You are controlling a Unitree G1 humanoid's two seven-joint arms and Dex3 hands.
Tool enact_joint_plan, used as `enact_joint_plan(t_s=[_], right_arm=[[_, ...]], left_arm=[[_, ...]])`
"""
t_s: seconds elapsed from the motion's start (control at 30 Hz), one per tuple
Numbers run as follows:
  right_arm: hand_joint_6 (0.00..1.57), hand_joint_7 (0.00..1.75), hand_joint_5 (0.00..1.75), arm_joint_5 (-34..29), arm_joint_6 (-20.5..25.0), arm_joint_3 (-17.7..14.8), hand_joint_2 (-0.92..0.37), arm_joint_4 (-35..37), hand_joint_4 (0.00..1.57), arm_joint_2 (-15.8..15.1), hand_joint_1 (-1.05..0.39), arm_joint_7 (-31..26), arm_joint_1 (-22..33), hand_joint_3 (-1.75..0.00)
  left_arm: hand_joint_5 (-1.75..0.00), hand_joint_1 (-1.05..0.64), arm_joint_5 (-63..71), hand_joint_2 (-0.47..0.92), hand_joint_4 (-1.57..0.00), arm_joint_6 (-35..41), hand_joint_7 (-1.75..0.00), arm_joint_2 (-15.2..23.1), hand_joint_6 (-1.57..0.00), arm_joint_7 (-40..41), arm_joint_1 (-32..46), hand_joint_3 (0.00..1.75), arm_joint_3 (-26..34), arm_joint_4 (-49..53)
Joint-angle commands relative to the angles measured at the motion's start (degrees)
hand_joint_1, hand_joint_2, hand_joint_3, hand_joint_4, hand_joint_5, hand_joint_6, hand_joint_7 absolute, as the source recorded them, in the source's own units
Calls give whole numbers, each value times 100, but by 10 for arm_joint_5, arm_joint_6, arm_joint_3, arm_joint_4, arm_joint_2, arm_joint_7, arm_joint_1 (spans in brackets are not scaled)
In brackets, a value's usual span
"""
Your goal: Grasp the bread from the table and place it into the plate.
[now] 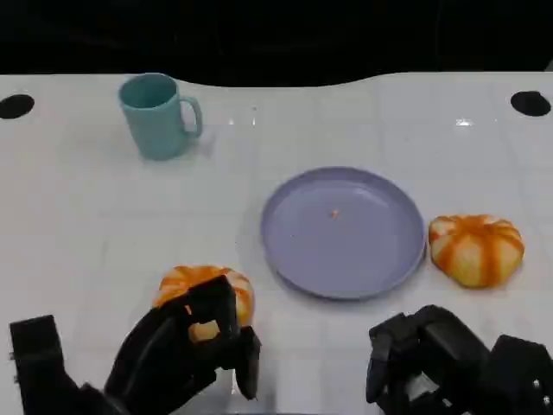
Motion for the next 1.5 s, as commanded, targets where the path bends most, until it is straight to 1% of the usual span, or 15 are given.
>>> enact_joint_plan(t_s=[0.03,0.43,0.5,0.83,0.9,0.93,1.0,1.13,1.23,1.27,1.3,1.33,1.4,1.43,1.5], right_arm=[[157,104,130,1,-4,-2,-17,1,154,-5,-105,-2,-2,-128],[157,102,130,5,2,-2,-17,-5,154,-6,-105,1,0,-128],[157,102,130,3,-5,-2,-17,-1,154,-6,-105,1,-1,-128],[157,105,130,2,-8,-1,-17,0,154,-3,-105,-2,0,-129],[157,105,131,3,-7,-1,-17,1,154,-2,-105,-2,0,-129],[157,104,131,-1,-4,0,-17,-2,154,-4,-105,-3,0,-129],[157,104,130,-4,3,1,-18,-8,153,-5,-105,-5,2,-129],[157,104,130,-7,9,2,-17,-13,153,-5,-105,-7,2,-129],[157,103,129,-7,11,3,-13,-15,153,-4,-105,-7,3,-133],[157,103,129,-6,9,3,-13,-13,153,-4,-105,-7,2,-134],[157,104,129,-6,7,3,-13,-12,154,-4,-105,-6,2,-134],[157,104,129,-5,6,3,-13,-11,154,-4,-105,-5,1,-134],[157,103,129,-5,8,3,-13,-11,154,-3,-105,-6,1,-134],[157,103,129,-7,13,4,-13,-14,154,-3,-105,-8,2,-134],[157,103,129,-3,16,3,-12,-14,154,-2,-105,-6,2,-134]], left_arm=[[-175,-68,7,92,-88,-4,-175,7,-67,-4,-1,10,6,3],[-175,-68,6,92,-89,-6,-175,5,-67,-7,-1,10,7,3],[-175,-67,4,92,-88,-6,-175,4,-66,-9,-2,11,8,5],[-175,-67,5,92,-86,-5,-174,8,-62,-9,-5,11,14,-3],[-175,-64,9,92,-82,-12,-158,10,-63,-6,-9,14,17,-1],[-175,-64,16,92,-82,-16,-154,14,-63,-1,-11,15,19,-5],[-175,-64,33,92,-72,-25,-142,20,-62,12,-13,15,20,-17],[-175,-64,73,92,-57,-60,-130,40,-56,25,-16,17,19,-39],[-167,-66,106,92,-50,-78,-111,64,-52,28,-22,19,15,-54],[-158,-63,120,92,-48,-83,-98,74,-50,32,-23,18,13,-63],[-145,-59,129,92,-48,-86,-80,80,-47,34,-24,17,11,-69],[-141,-58,141,92,-48,-87,-74,88,-47,39,-24,17,9,-78],[-124,-58,154,92,-50,-86,-52,100,-49,44,-25,15,8,-94],[-111,-59,159,92,-49,-86,-39,106,-50,46,-26,13,8,-103],[-101,-61,174,92,-47,-92,-28,117,-50,54,-27,12,9,-121]])
